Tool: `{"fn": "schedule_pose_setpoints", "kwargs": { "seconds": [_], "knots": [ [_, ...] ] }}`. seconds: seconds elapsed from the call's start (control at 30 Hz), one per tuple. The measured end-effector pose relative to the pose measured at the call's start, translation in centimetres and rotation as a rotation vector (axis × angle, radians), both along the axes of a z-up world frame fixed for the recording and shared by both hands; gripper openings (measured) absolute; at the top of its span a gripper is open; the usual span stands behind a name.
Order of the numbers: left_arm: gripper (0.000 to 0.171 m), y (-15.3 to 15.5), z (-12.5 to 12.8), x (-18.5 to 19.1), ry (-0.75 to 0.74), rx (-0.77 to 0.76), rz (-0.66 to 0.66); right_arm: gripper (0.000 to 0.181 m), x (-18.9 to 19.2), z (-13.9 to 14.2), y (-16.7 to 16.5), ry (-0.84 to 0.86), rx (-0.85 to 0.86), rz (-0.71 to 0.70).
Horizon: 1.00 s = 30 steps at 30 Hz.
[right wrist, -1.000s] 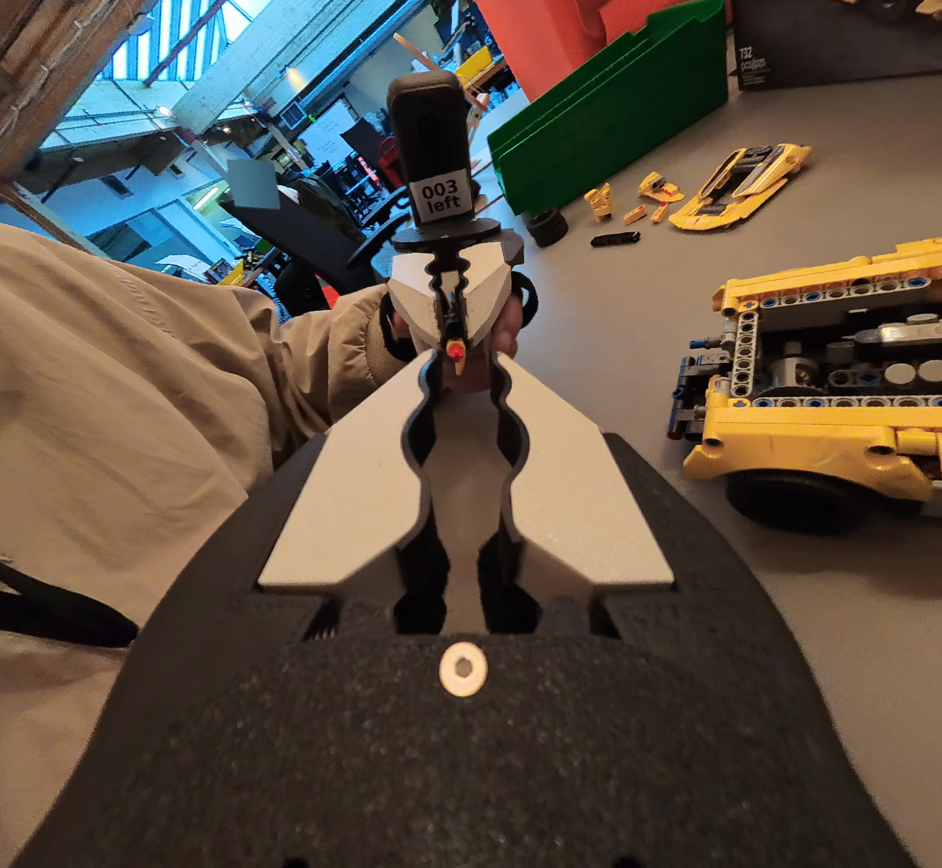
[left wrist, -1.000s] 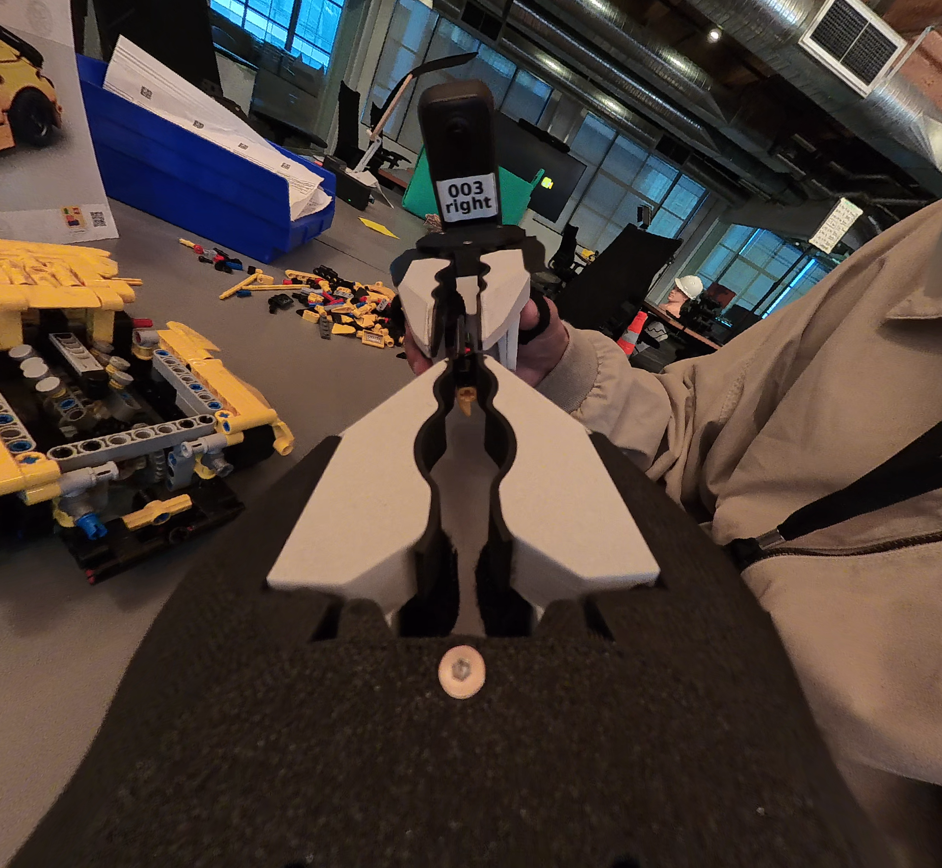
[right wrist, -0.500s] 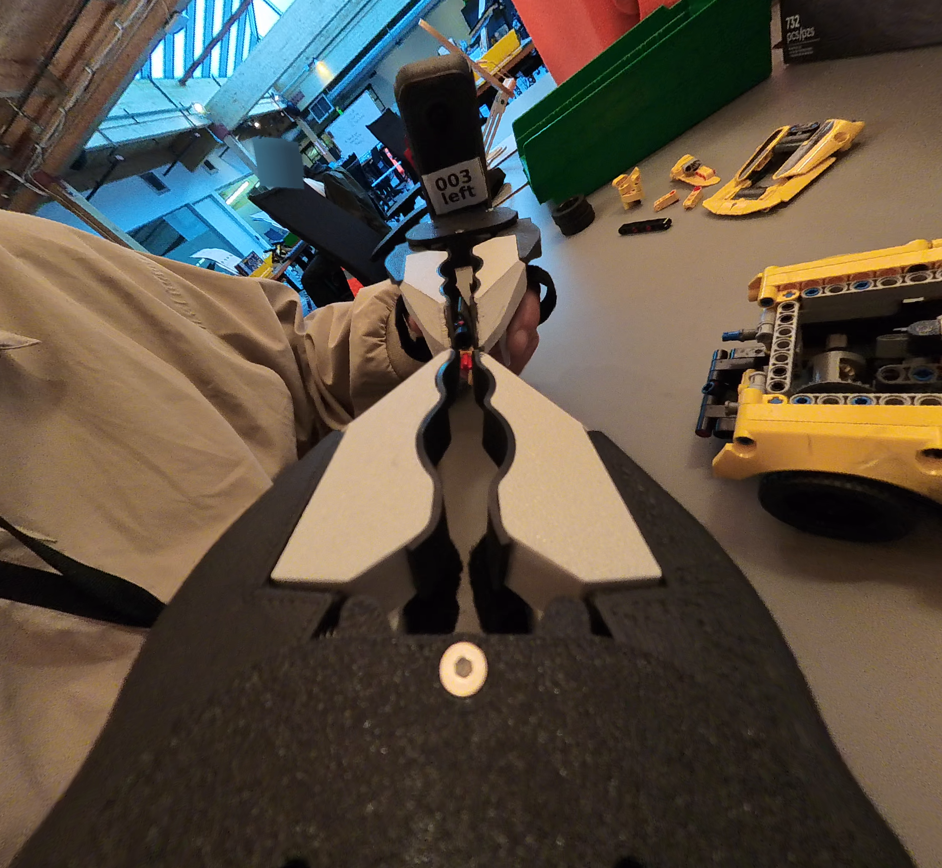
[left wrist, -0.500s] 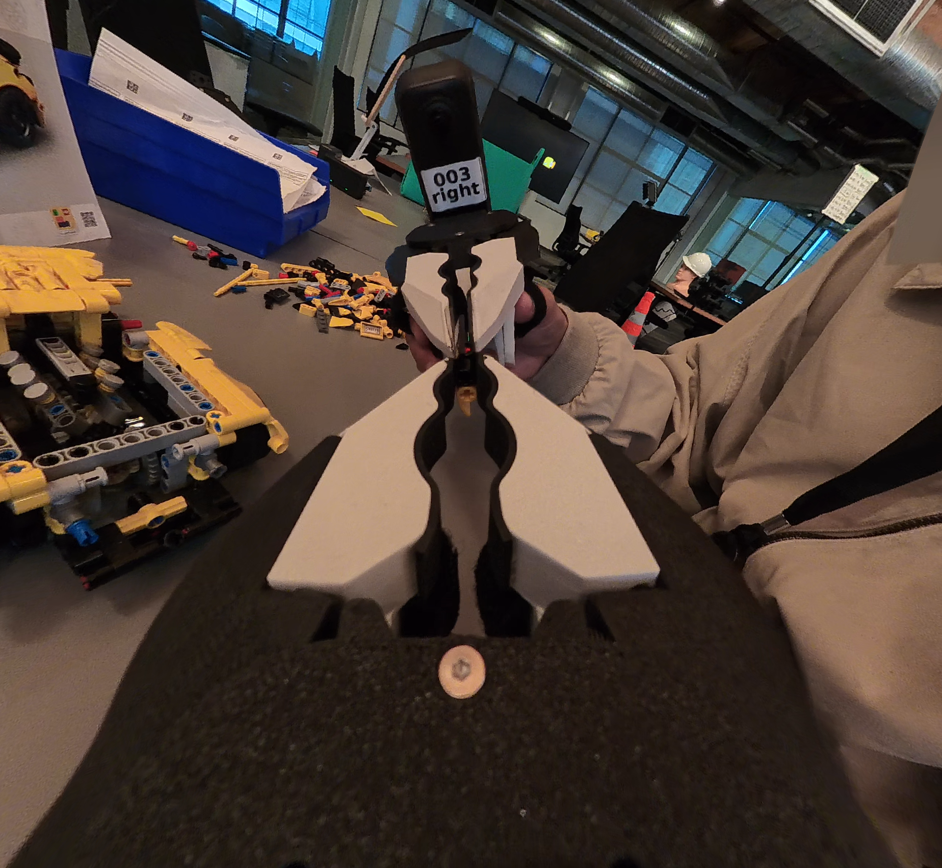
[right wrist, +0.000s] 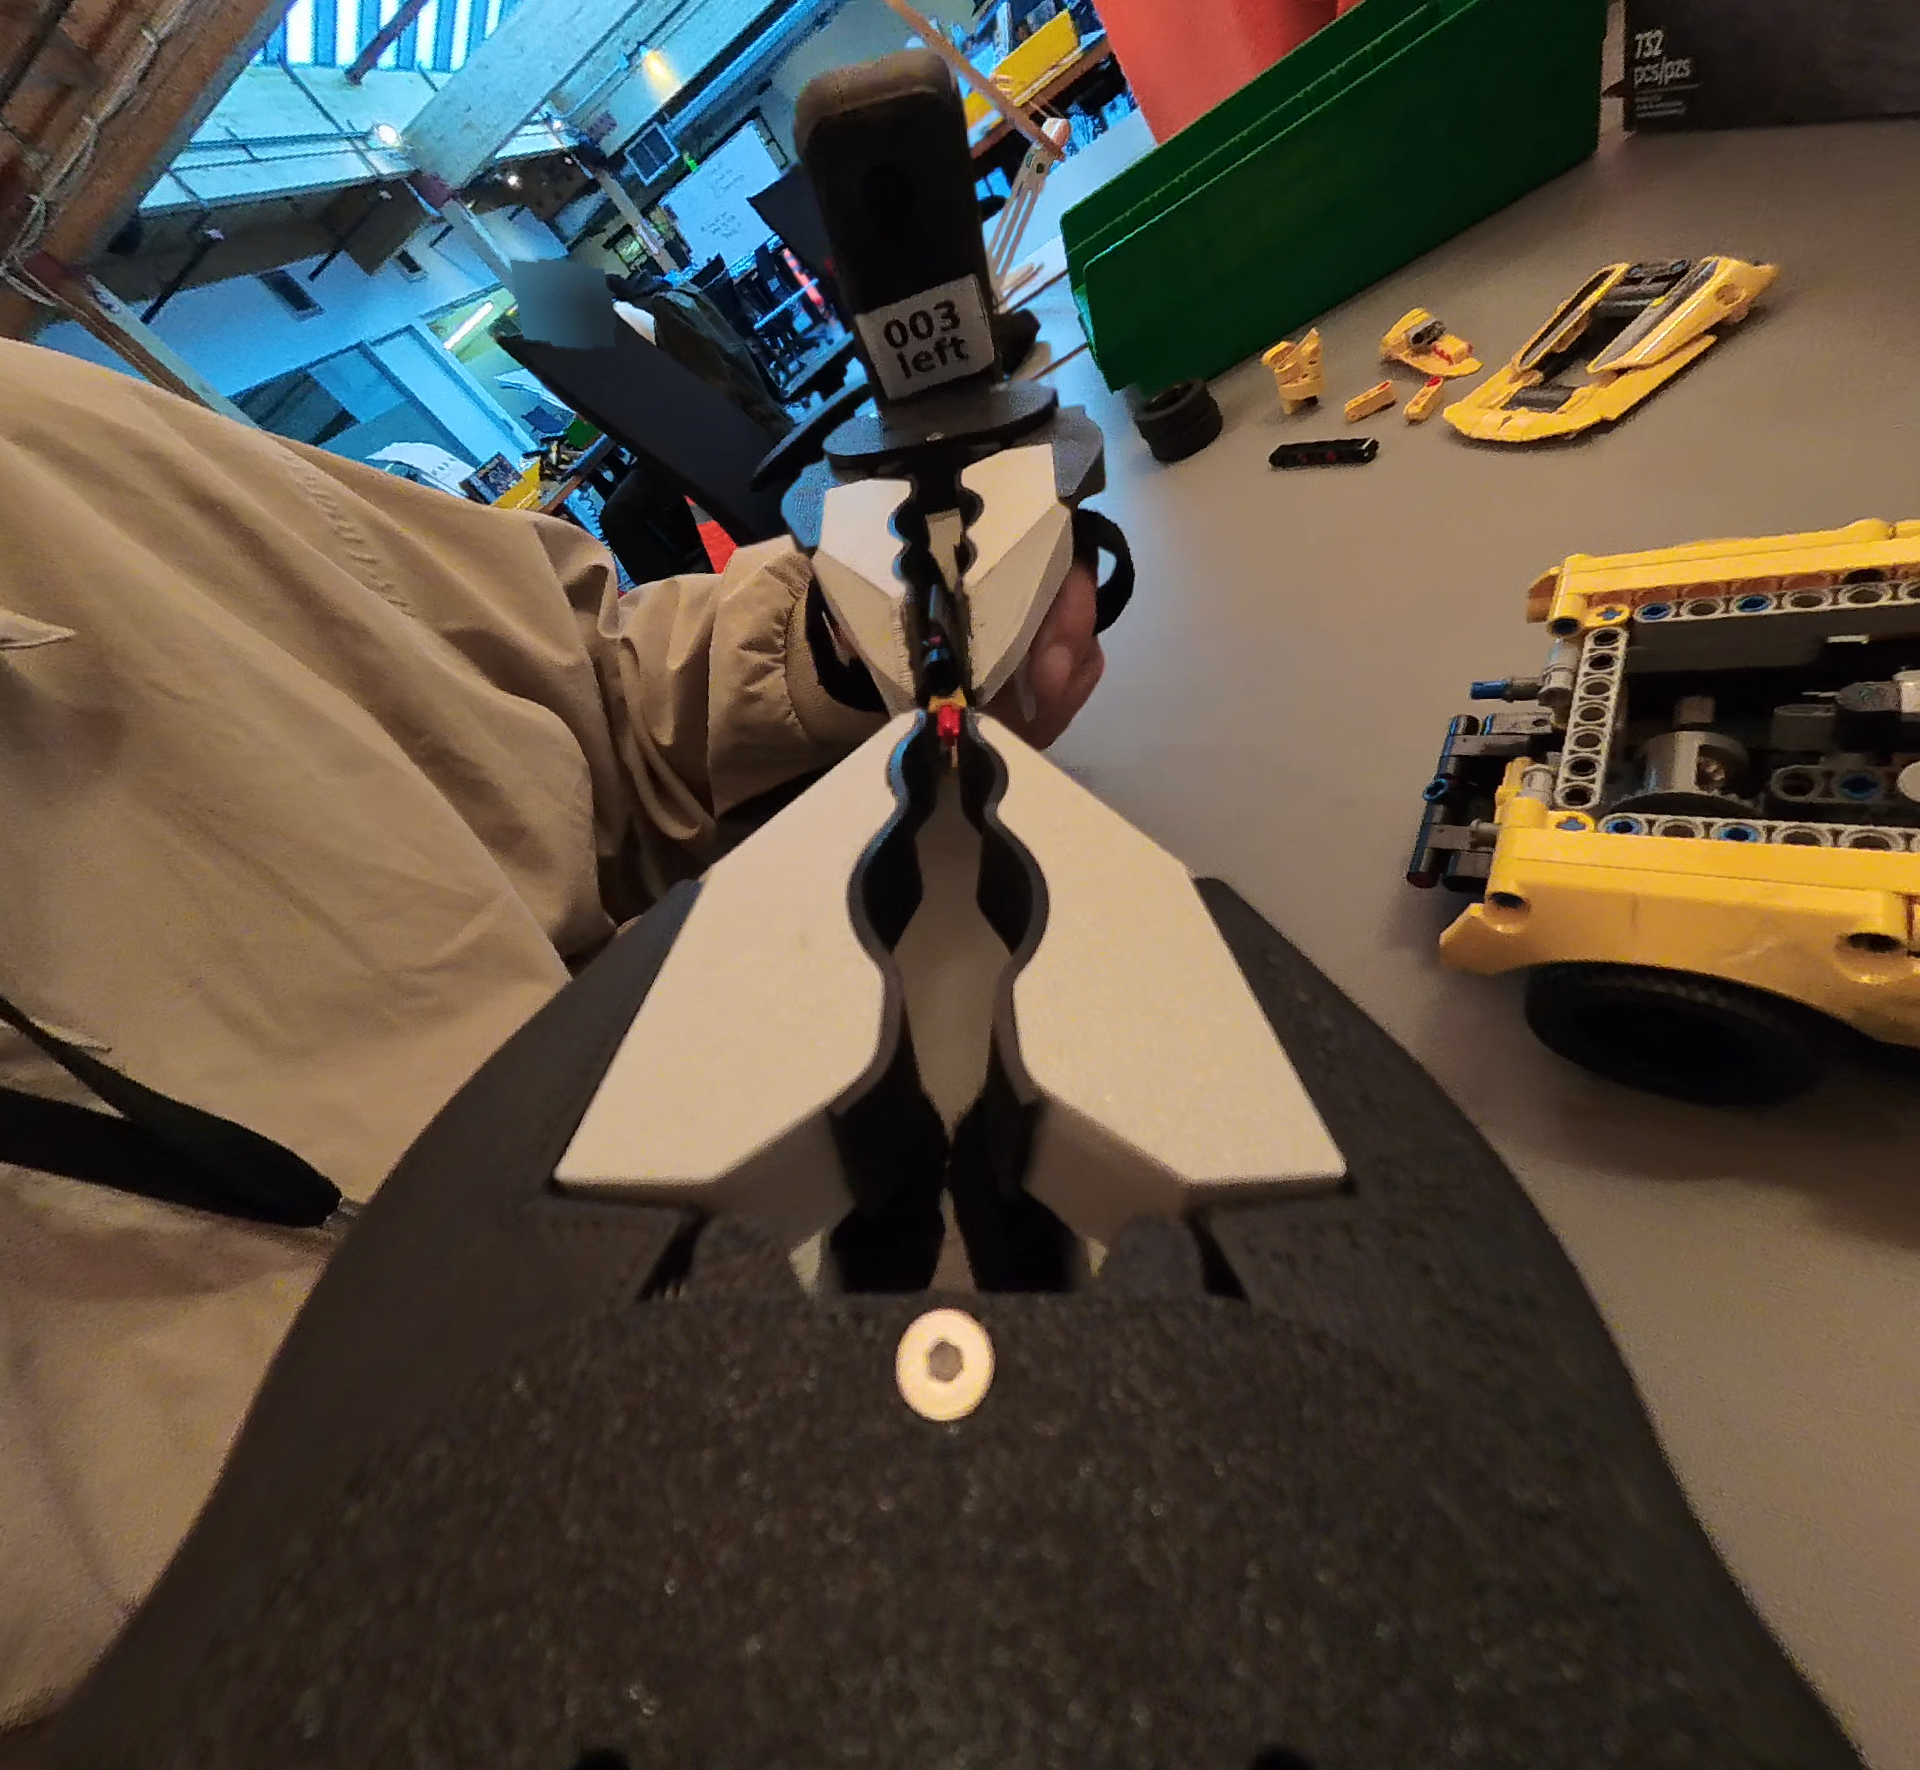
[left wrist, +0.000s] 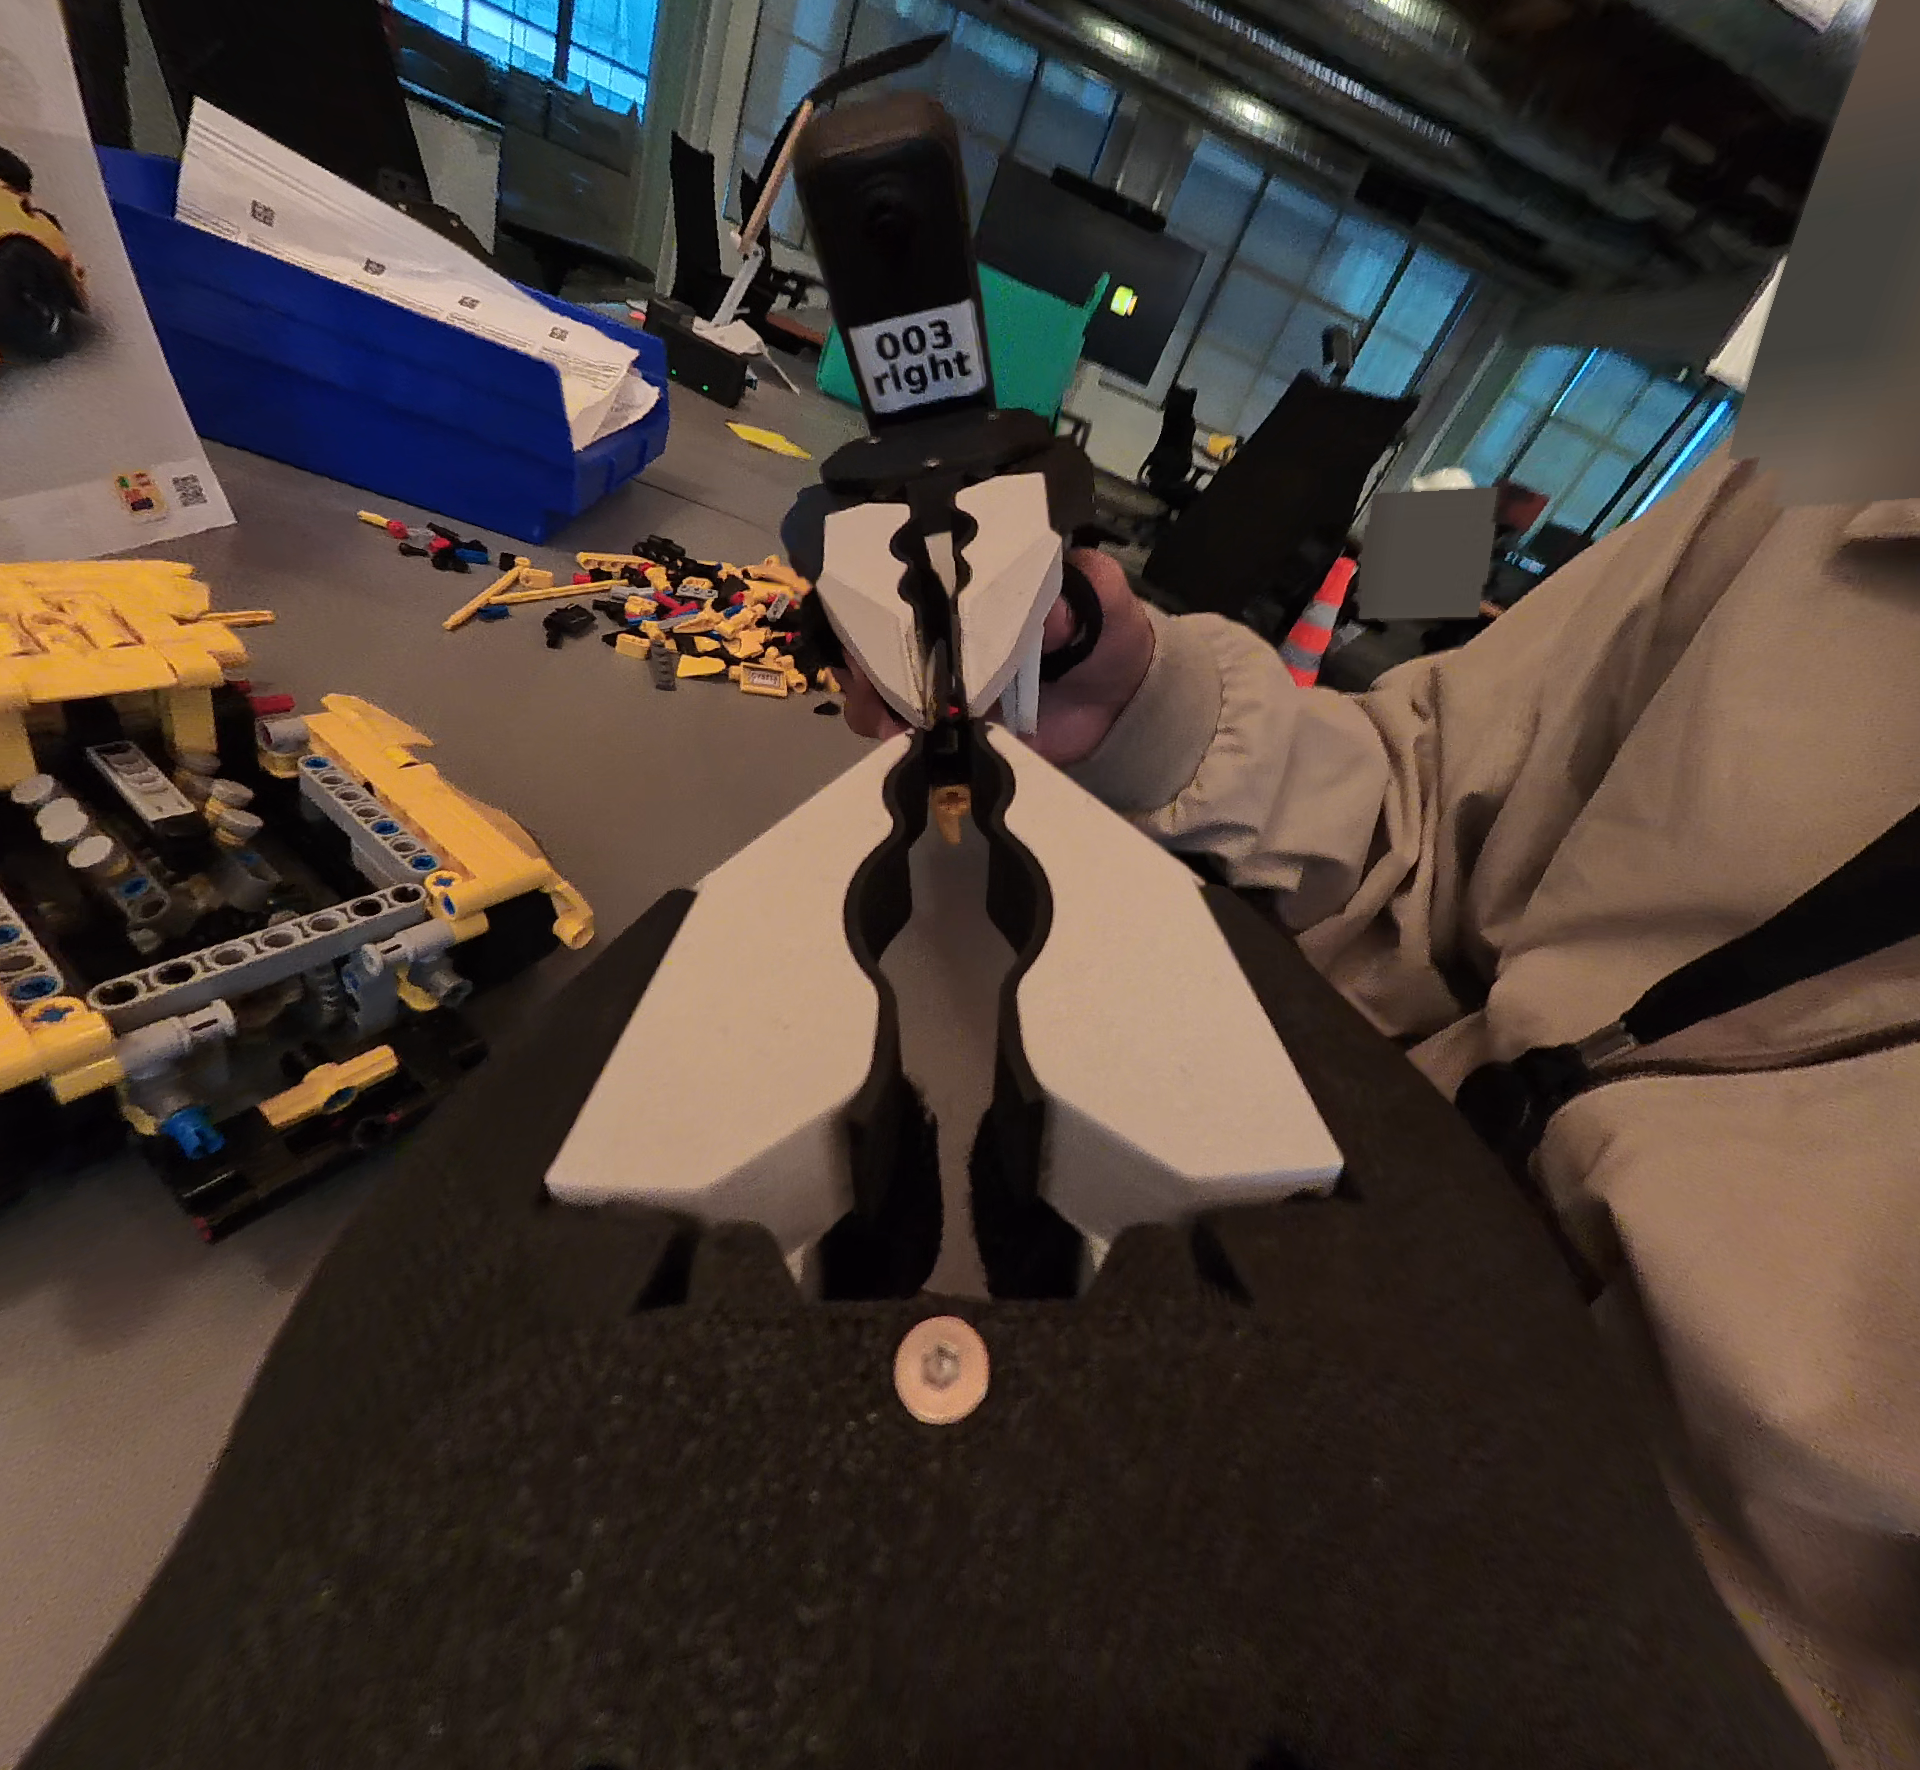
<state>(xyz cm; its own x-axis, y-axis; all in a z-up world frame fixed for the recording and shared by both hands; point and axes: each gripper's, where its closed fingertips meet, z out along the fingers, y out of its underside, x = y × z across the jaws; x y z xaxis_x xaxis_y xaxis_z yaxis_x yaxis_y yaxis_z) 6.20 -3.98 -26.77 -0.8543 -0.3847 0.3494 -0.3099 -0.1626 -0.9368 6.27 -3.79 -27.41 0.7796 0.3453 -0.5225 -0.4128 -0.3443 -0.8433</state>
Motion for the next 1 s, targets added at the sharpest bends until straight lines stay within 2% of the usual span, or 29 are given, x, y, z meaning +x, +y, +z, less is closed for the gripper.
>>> {"fn": "schedule_pose_setpoints", "kwargs": {
  "seconds": [0.1,0.13,0.17,0.2,0.23,0.27,0.3,0.4,0.43,0.5,0.57,0.63,0.7,0.73,0.8,0.87,0.93,1.0],
  "knots": [
    [0.006,0.0,-0.3,-0.4,-0.032,0.049,-0.004,0.002,0.0,-0.3,-0.5,-0.033,-0.003,0.006],
    [0.006,1.1,0.4,-0.4,-0.053,0.016,0.015,0.002,2.1,0.5,-1.3,-0.002,0.037,-0.077],
    [0.006,3.5,1.5,0.0,-0.053,-0.056,0.074,0.001,5.2,1.9,-3.6,0.065,0.100,-0.162],
    [0.005,6.2,2.8,0.6,-0.067,-0.129,0.153,0.001,8.3,2.4,-6.3,0.064,0.132,-0.260],
    [0.005,7.9,3.4,0.9,-0.081,-0.156,0.206,0.001,10.0,1.7,-8.3,-0.013,0.082,-0.320],
    [0.005,8.2,3.3,1.0,-0.082,-0.152,0.219,0.002,11.1,0.7,-9.8,-0.072,0.023,-0.357],
    [0.006,7.6,3.0,1.0,-0.066,-0.141,0.199,0.002,12.3,-0.4,-11.2,-0.110,-0.038,-0.400],
    [0.006,4.7,0.8,1.4,0.039,-0.099,0.134,0.002,17.9,-7.3,-16.8,-0.257,-0.470,-0.612],
    [0.006,4.4,0.1,1.9,0.075,-0.094,0.150,0.003,19.3,-8.9,-18.6,-0.290,-0.579,-0.672],
    [0.006,3.9,-0.6,2.5,0.115,-0.097,0.165,0.003,20.8,-10.7,-20.9,-0.329,-0.704,-0.748],
    [0.006,4.0,-0.3,3.0,0.148,-0.153,0.181,0.009,21.7,-11.0,-21.9,-0.372,-0.756,-0.810],
    [0.006,4.2,0.5,3.1,0.184,-0.253,0.170,0.014,21.3,-9.1,-20.5,-0.395,-0.692,-0.828],
    [0.006,4.5,1.2,3.1,0.219,-0.359,0.156,0.024,18.9,-5.9,-16.0,-0.383,-0.510,-0.775],
    [0.006,4.6,1.4,3.1,0.226,-0.396,0.150,0.027,16.5,-4.3,-12.8,-0.341,-0.388,-0.701],
    [0.006,4.2,1.7,2.8,0.230,-0.424,0.118,0.027,9.8,-1.2,-5.9,-0.157,-0.131,-0.463],
    [0.006,3.8,1.6,2.7,0.224,-0.415,0.113,0.024,4.5,0.7,-1.1,0.047,0.024,-0.289],
    [0.006,3.2,1.7,2.4,0.215,-0.415,0.101,0.018,2.0,0.8,1.7,0.175,0.069,-0.220],
    [0.006,2.9,1.7,2.3,0.220,-0.427,0.105,0.021,0.9,1.3,3.0,0.262,0.103,-0.197]
  ]
}}
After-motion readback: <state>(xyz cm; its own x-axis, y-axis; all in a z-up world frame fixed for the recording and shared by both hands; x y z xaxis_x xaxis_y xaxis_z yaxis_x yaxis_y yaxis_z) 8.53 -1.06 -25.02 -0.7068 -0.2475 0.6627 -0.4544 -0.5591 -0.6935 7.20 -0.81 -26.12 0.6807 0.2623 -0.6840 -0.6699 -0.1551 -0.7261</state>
